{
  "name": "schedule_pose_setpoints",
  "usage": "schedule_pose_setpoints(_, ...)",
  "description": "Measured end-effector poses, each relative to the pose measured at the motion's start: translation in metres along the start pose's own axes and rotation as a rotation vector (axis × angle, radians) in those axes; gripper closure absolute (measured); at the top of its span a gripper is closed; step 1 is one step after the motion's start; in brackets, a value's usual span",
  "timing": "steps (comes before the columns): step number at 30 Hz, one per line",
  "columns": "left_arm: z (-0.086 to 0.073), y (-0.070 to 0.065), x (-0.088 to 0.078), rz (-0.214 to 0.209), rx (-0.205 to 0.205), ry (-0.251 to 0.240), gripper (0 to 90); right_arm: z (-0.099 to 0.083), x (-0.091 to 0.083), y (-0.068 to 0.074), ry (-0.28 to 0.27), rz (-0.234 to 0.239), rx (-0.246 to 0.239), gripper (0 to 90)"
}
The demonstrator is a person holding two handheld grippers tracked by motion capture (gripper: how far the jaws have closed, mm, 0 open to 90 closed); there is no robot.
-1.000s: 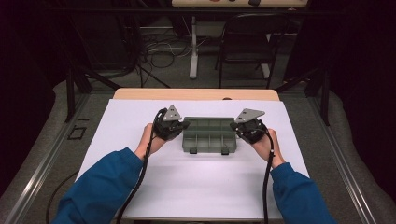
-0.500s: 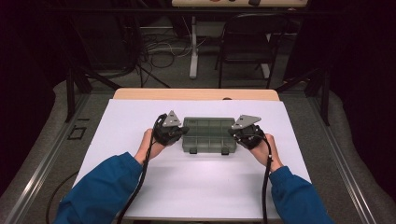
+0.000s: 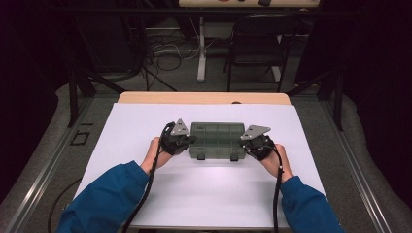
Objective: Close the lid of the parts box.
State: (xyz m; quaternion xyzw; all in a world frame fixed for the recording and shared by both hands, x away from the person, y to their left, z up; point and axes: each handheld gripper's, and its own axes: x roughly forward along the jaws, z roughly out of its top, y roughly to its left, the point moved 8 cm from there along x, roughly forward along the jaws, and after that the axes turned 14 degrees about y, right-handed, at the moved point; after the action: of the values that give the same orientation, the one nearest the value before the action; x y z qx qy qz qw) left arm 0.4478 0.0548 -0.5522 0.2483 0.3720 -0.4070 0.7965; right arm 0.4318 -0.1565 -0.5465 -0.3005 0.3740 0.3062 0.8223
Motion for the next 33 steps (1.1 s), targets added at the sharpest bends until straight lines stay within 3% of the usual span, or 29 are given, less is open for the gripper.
schedule_pose_setpoints(9,-0.001,-0.002,0.003,-0.005,0.001,0.005,90.0,-0.004,-0.002,0.001,0.012,-0.005,-0.002,90.0)
schedule_pose_setpoints(15,-0.008,-0.005,0.012,-0.011,-0.006,0.015,90.0,-0.011,0.007,0.005,0.038,0.004,-0.004,90.0)
schedule_pose_setpoints(20,-0.016,-0.004,0.019,-0.016,-0.030,0.000,90.0,-0.014,0.014,0.006,0.035,0.023,0.011,90.0)
schedule_pose_setpoints(21,-0.017,-0.004,0.020,-0.016,-0.034,-0.011,90.0,-0.016,0.014,0.006,0.059,0.019,0.009,90.0)
schedule_pose_setpoints(24,-0.017,-0.006,0.019,-0.015,-0.039,-0.012,90.0,-0.017,0.015,0.005,0.032,0.031,0.032,90.0)
schedule_pose_setpoints(27,-0.016,-0.005,0.018,-0.013,-0.034,-0.014,83.6,-0.016,0.014,0.006,0.040,0.025,0.036,88.9)
schedule_pose_setpoints(30,-0.015,-0.003,0.013,-0.012,-0.054,-0.037,67.9,-0.014,0.011,0.004,0.020,0.019,0.052,85.0)
schedule_pose_setpoints(31,-0.015,-0.001,0.009,0.001,-0.062,-0.046,51.4,-0.012,0.007,0.003,0.001,0.012,0.064,83.6)
schedule_pose_setpoints(32,-0.015,0.000,0.007,0.010,-0.073,-0.047,51.4,-0.012,0.007,0.003,0.001,0.012,0.064,83.6)
schedule_pose_setpoints(33,-0.014,0.002,0.002,0.015,-0.086,-0.060,44.9,-0.011,0.005,0.002,-0.004,0.007,0.069,80.9)
